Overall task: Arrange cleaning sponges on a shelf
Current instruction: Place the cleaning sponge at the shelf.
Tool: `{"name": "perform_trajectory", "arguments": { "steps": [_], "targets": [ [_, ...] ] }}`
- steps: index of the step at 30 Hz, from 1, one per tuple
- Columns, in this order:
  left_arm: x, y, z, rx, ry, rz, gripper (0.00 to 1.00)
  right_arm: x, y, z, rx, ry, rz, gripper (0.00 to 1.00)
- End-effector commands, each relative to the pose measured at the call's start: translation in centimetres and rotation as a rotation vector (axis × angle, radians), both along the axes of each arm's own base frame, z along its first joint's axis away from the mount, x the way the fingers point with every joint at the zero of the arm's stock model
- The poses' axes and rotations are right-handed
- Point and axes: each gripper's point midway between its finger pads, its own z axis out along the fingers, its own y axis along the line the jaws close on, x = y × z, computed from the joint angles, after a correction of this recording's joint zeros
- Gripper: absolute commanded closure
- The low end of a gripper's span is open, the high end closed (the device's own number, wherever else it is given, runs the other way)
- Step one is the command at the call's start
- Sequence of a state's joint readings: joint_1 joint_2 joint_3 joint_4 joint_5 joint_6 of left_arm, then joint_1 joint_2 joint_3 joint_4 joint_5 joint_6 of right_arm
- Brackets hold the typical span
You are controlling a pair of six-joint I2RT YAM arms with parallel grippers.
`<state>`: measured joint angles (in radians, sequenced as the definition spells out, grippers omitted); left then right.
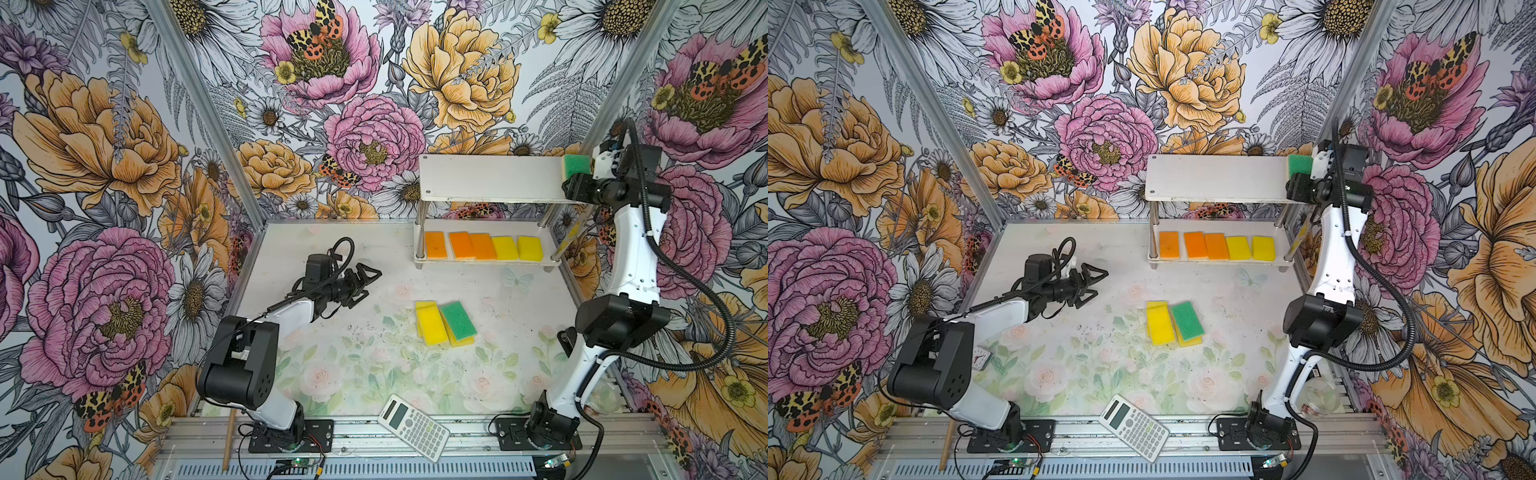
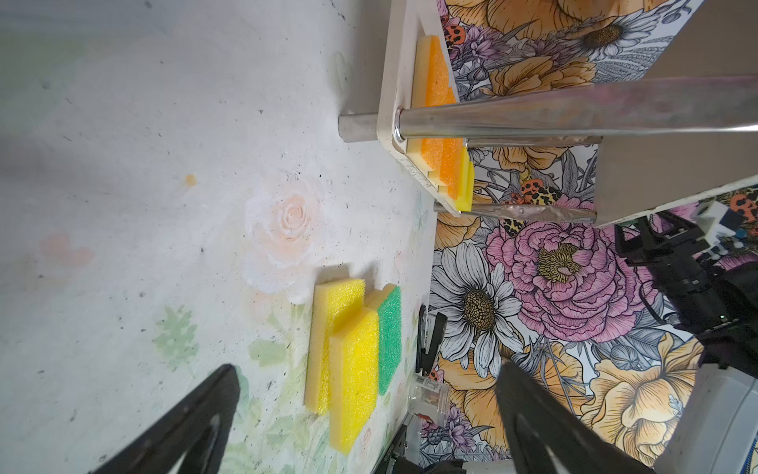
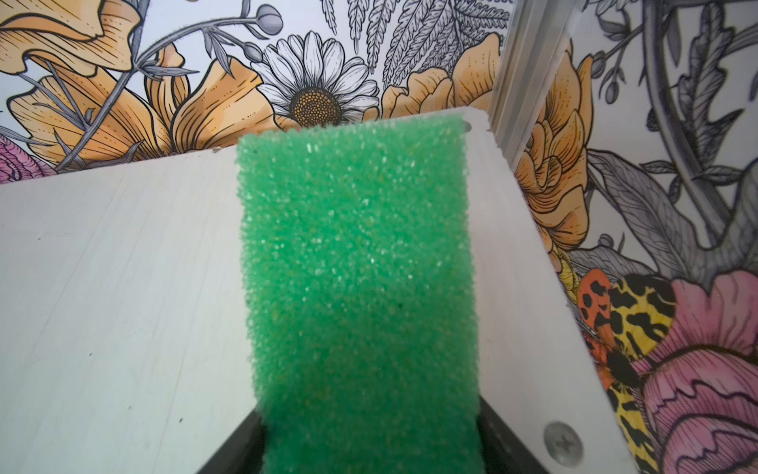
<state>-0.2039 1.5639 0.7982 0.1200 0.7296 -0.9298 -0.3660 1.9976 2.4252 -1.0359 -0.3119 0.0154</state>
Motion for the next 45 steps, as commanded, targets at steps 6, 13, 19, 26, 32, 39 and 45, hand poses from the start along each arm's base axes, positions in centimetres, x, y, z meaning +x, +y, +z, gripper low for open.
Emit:
{"name": "perform_trajectory", "arguments": {
  "steps": [6,13,19,26,32,39,45],
  "targets": [
    [1.1,-0.1,1.0,-0.023,-0.033,-0.011,0.01,1.1,0.3,-1.2,0.006,0.018,0.015,0.26],
    [1.3,-0.2,0.9,-0.024,-0.030,-0.012,0.01,1.4,0.7,-1.6,0.001,0.028,0.013,0.21],
    [1.3,-0.2,0.9,-0.025,-0.028,-0.013,0.01,1.3,1.0,-1.2,-0.012,0.024,-0.001,0.17],
    [1.2,-0.3,1.1,-0.025,-0.033,-0.015,0.01,0.6,1.0,0.5,-0.039,-0.007,-0.006,0.02],
    [0.9,-0.2,1.2,-0.027,-0.035,-0.016,0.01,-0.3,0.8,1.8,-0.065,-0.028,-0.012,0.00],
    [0.6,-0.4,1.7,-0.033,-0.046,-0.026,0.01,-2.3,0.9,4.3,-0.106,-0.070,-0.014,0.00],
    [0.5,-0.4,1.7,-0.032,-0.047,-0.025,0.01,-5.2,1.3,6.4,-0.139,-0.098,-0.036,0.01]
  ]
}}
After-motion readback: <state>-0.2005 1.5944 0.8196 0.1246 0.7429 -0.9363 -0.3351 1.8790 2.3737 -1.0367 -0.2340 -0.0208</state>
